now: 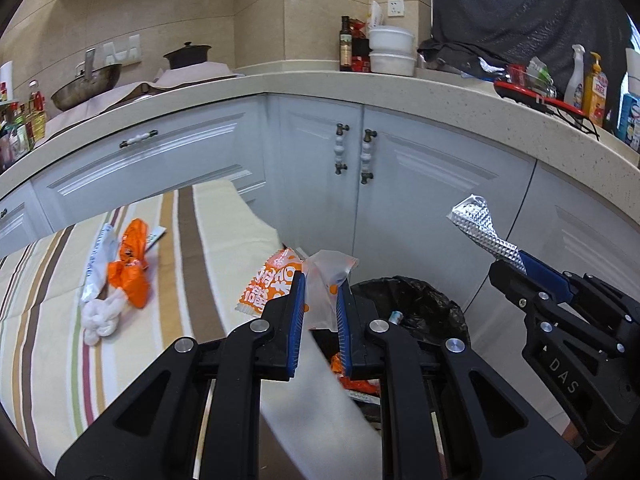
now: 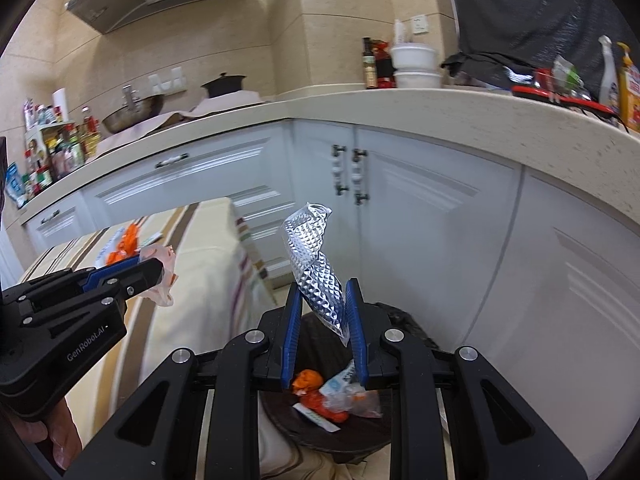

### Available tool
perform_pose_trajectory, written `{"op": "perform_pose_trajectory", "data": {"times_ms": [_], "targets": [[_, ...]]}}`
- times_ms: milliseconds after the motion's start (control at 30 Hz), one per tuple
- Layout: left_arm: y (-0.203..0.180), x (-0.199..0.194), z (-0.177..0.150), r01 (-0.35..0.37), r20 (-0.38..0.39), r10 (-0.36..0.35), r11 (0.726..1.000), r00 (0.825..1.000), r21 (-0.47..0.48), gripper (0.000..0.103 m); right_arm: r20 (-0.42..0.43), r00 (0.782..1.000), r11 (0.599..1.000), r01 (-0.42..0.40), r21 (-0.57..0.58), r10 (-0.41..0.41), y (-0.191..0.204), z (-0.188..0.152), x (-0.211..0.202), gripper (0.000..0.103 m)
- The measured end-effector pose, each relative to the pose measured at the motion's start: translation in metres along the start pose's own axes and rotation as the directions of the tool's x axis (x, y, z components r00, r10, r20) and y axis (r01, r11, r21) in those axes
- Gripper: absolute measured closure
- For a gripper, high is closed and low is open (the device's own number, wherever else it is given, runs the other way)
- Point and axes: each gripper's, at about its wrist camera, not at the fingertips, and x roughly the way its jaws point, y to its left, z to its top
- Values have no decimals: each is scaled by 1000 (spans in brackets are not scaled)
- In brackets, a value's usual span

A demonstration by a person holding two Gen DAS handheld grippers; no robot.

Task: Collect trash
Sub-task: 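Carry the foil wrapper and clear bag over the bin and open both tools, then move both open tools back over the table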

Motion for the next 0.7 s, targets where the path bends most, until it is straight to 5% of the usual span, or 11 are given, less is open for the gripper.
{"op": "perform_pose_trajectory", "data": {"times_ms": [167, 233, 367, 700], "targets": [[-23, 17, 3, 15, -10, -14, 999, 1000, 33, 87, -11, 999, 999, 33, 30, -32, -22, -4, 10, 80], [-32, 28, 4, 14, -24, -13, 999, 1000, 52, 79, -20, 999, 998, 37, 42, -36, -29, -6, 17, 79], [-38, 43, 4, -3, -43, 6, 999, 999, 51, 62, -42, 997, 996, 66, 61, -64, -42, -12, 34, 51], [-18, 37, 4, -34, -44, 35, 999, 998, 18, 39, -25, 998, 997, 63, 55, -62, -33, -7, 34, 46]]}}
